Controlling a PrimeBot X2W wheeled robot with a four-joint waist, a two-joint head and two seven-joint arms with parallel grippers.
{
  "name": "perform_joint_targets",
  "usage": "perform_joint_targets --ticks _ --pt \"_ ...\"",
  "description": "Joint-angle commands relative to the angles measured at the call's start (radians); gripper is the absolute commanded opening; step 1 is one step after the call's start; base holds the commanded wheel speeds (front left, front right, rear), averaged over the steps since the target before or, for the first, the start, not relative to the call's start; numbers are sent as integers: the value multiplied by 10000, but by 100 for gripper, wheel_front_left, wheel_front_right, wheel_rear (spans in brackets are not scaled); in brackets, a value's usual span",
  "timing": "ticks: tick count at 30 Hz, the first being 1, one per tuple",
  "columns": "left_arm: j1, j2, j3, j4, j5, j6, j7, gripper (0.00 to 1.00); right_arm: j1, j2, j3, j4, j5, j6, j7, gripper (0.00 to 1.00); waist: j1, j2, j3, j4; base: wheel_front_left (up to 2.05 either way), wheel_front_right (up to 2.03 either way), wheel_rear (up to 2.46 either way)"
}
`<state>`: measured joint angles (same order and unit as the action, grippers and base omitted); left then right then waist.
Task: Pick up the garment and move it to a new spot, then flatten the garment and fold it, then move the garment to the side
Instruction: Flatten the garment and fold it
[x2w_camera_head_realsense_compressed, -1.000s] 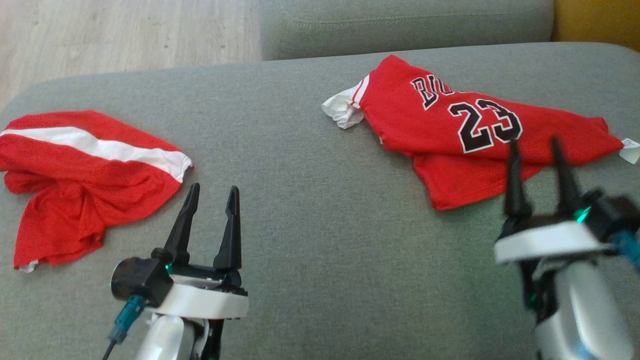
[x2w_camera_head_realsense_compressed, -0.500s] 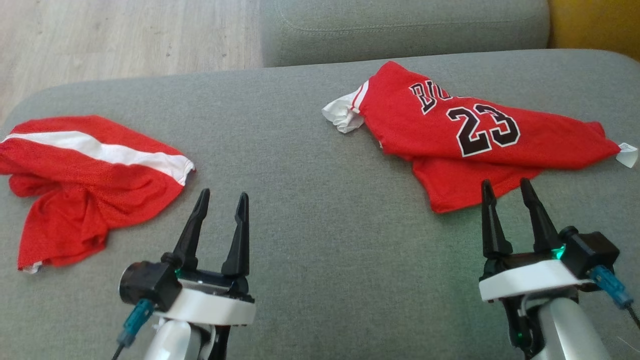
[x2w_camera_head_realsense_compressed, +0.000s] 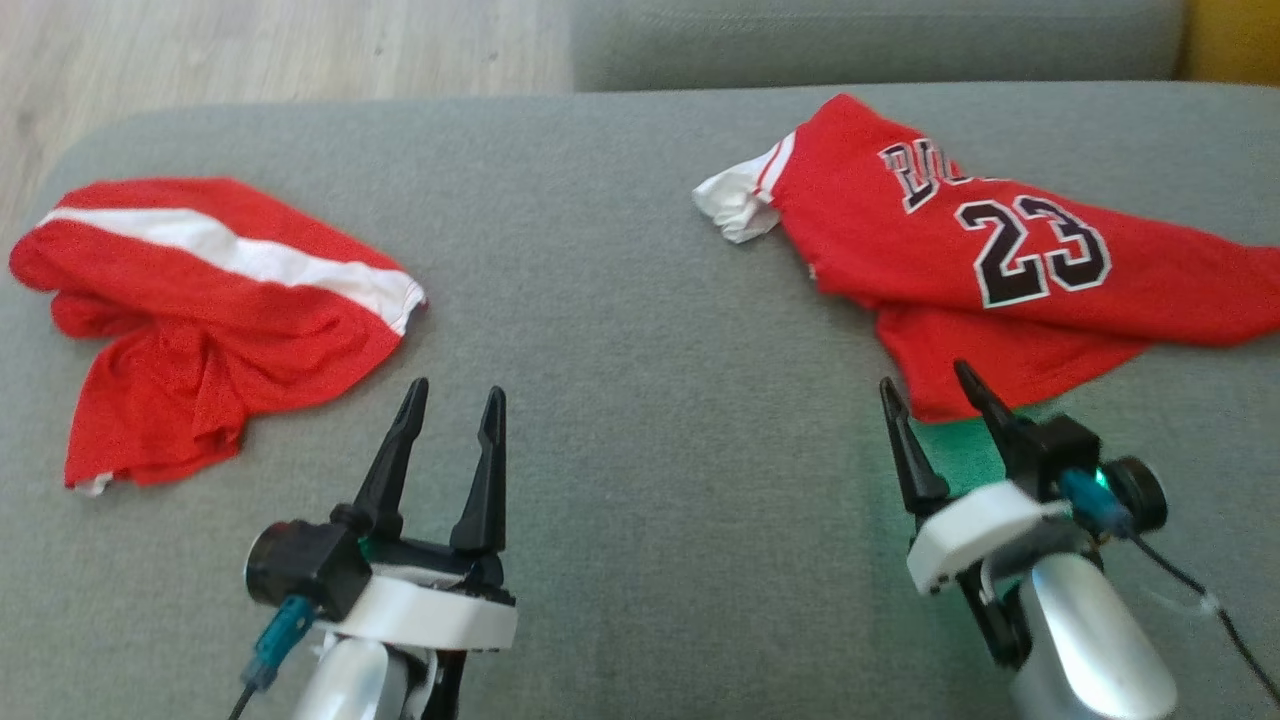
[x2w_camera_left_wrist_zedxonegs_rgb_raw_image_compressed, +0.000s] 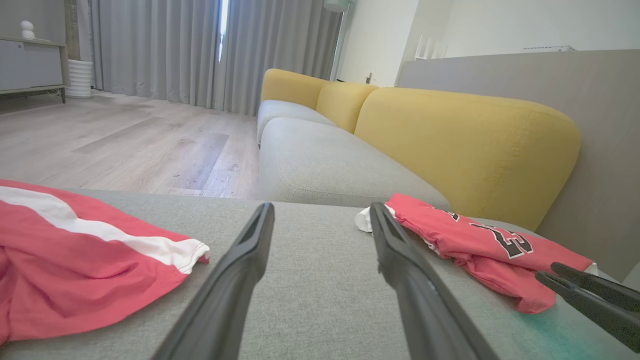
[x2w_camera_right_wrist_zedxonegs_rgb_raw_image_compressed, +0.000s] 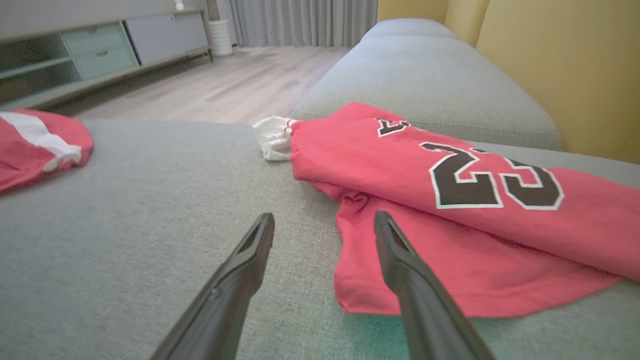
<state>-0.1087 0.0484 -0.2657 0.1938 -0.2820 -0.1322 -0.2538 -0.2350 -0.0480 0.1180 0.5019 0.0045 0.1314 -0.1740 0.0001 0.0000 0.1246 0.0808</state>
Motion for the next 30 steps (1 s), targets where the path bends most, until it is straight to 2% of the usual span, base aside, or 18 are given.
perform_joint_targets --ticks 1,11,12,13,20,23,26,30 --pt "-516 18 222 -255 -39 15 -80 100 -435 -23 163 -150 -159 -7 40 100 -1 0 178 170 0 0 0" --pt "-730 18 123 -193 -148 15 -80 100 -1850 -22 -924 2281 -995 -7 940 100 -1 0 538 679 0 0 0" --pt "-731 18 136 -187 -150 15 -80 100 -1938 -22 -987 2501 -1080 -7 1032 37 -1 0 537 681 0 0 0" --pt "-730 18 159 -179 -150 15 -80 100 -2013 -22 -1021 2691 -1159 -7 1080 0 -1 0 523 666 0 0 0" --pt "-596 18 380 -149 -128 15 -80 100 -1988 -56 -849 3325 -1058 -7 1168 0 -1 0 153 74 0 0 0" --pt "-491 18 431 -169 -132 15 -80 100 -1586 -412 -1017 3202 -984 -7 1509 0 -1 0 -127 -276 0 0 0" --pt "-371 18 444 -188 -172 15 -80 100 -978 -868 -1471 2681 -555 -7 2106 0 -1 0 -442 -550 0 0 0" --pt "-139 18 537 -231 -232 15 -80 100 62 -1447 -2085 1241 -128 -7 3205 0 -1 0 -793 -852 0 0 0"
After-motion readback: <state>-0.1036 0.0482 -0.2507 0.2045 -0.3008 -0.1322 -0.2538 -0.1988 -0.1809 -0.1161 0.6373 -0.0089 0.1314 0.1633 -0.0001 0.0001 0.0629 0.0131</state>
